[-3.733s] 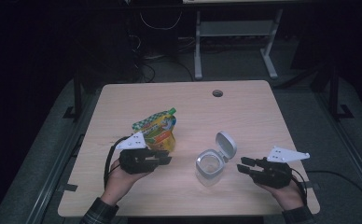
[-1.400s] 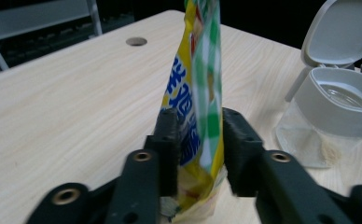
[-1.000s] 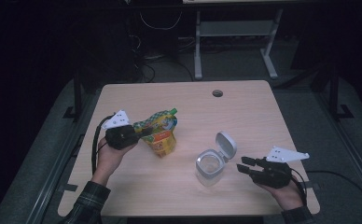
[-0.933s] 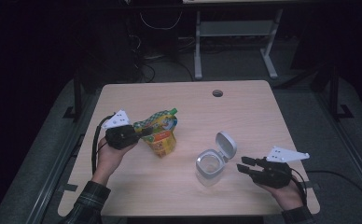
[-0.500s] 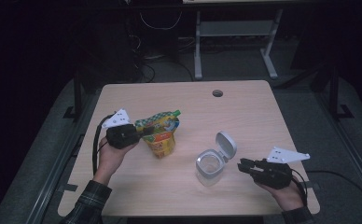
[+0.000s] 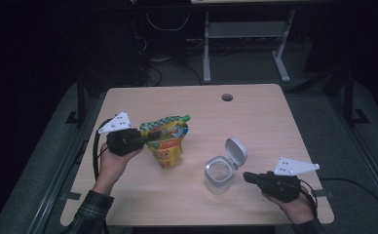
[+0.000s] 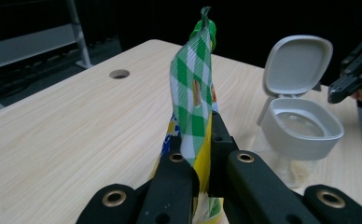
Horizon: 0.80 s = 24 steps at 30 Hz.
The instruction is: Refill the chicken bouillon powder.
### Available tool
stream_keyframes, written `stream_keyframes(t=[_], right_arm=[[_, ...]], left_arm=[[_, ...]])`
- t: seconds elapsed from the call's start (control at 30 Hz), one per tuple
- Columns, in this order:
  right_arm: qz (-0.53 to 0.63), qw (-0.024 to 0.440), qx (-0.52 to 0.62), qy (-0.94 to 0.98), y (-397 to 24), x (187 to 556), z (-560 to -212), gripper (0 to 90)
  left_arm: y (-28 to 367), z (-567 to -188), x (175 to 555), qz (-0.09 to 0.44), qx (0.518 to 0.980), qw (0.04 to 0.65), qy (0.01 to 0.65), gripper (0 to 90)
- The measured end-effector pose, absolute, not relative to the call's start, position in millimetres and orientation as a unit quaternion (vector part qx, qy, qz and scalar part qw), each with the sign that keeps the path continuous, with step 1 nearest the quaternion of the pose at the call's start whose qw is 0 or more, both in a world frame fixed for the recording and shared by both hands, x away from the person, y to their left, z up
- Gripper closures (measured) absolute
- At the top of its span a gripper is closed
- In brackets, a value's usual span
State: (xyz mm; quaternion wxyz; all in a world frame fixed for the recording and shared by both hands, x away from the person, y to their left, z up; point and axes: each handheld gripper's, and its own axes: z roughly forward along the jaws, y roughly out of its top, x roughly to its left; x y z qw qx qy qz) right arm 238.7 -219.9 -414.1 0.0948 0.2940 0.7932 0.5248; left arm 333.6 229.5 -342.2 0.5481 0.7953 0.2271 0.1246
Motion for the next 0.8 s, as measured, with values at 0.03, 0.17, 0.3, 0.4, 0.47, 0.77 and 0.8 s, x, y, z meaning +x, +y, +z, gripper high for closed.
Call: stream_keyframes(t=[0.03,0.17,0.3,0.4,0.47,0.77,0.8], right_arm=[[0.525,0.095,0.294,0.793,-220,239,-414,89.9],[0.528,0.094,0.288,0.793,-211,238,-412,89.9],[0.538,0.094,0.287,0.787,-204,237,-409,90.0],[0.540,0.097,0.284,0.786,-199,237,-405,89.9],[0.543,0.100,0.279,0.786,-194,238,-403,89.9],[0.541,0.114,0.261,0.791,-167,242,-394,89.9],[0.541,0.114,0.261,0.791,-167,242,-394,89.9]], left_arm=[[229,-342,334,0.125,0.795,0.548,0.227,90.0],[228,-338,331,0.123,0.793,0.555,0.220,90.0],[227,-334,331,0.115,0.791,0.563,0.213,90.0],[225,-329,330,0.106,0.792,0.566,0.204,90.0],[224,-328,330,0.105,0.792,0.566,0.203,90.0],[214,-317,325,0.095,0.789,0.580,0.179,90.0],[214,-317,325,0.095,0.789,0.580,0.179,90.0]])
